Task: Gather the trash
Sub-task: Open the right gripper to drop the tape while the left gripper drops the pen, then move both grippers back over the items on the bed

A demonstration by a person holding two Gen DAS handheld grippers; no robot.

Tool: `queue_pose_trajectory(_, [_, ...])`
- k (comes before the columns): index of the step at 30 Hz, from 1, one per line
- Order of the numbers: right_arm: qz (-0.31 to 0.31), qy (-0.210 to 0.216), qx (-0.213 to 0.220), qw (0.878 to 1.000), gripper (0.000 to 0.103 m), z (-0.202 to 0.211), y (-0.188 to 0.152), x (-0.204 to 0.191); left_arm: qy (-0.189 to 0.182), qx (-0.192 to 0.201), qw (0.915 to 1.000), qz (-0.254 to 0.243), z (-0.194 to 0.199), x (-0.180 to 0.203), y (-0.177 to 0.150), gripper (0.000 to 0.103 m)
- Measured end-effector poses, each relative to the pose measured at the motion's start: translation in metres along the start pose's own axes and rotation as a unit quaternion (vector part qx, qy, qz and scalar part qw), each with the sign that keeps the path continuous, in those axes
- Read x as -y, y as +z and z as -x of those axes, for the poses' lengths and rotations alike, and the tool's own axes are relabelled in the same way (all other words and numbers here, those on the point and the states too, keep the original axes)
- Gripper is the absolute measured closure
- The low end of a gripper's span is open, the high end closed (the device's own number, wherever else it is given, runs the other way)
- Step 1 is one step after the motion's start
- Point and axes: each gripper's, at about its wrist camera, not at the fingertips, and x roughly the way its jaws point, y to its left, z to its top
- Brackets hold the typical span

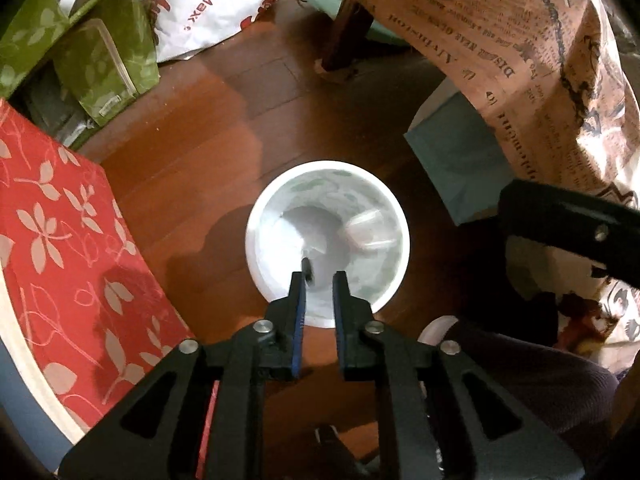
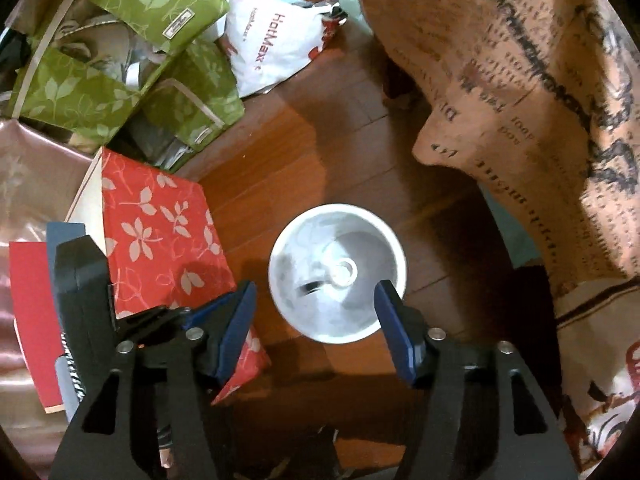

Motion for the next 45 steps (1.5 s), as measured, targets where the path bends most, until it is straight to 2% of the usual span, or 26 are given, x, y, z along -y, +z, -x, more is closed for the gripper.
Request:
queue_pose_trajectory(7, [0.028,-0.029,0.019,0.999,0.045,0.018,-0.006,-0.001,0.002,0.022,0.9998,0.000,0.027,0.002,-0.002,0.074])
queue_pose_trajectory(15, [0.051,-0.054,0.073,0.995,0.045,0.065,-0.018,-0.005,0.010,0.072,0.9972,-0.018,0.082,0.017,-0.004,0.072])
queue_pose_trajectory(21, [0.061,-0.068,0.132,0.987,0.045,0.116,-0.032,-0.007,0.011,0.122,0.9915,-0.042,0.136,0.041,-0.008,0.069])
queue_pose_trajectory(27, [0.050,-0.074,0.198,0.976,0.045,0.176,-0.050,0.001,0.002,0.179,0.9818,-0.063,0.194,0.072,-0.016,0.066])
queue_pose_trajectory(34, [0.032,-0.091,0.274,0.957,0.045,0.245,-0.080,0.023,-0.014,0.234,0.9664,-0.105,0.252,0.124,-0.022,0.062])
queue_pose_trajectory(41, [0.000,-0.111,0.330,0.938,0.045,0.305,-0.111,0.067,-0.036,0.265,0.9510,-0.155,0.285,0.189,-0.024,0.056])
queue_pose_trajectory(45, [-0.025,-0.125,0.347,0.929,0.045,0.328,-0.125,0.097,-0.051,0.270,0.9432,-0.187,0.293,0.235,-0.021,0.055])
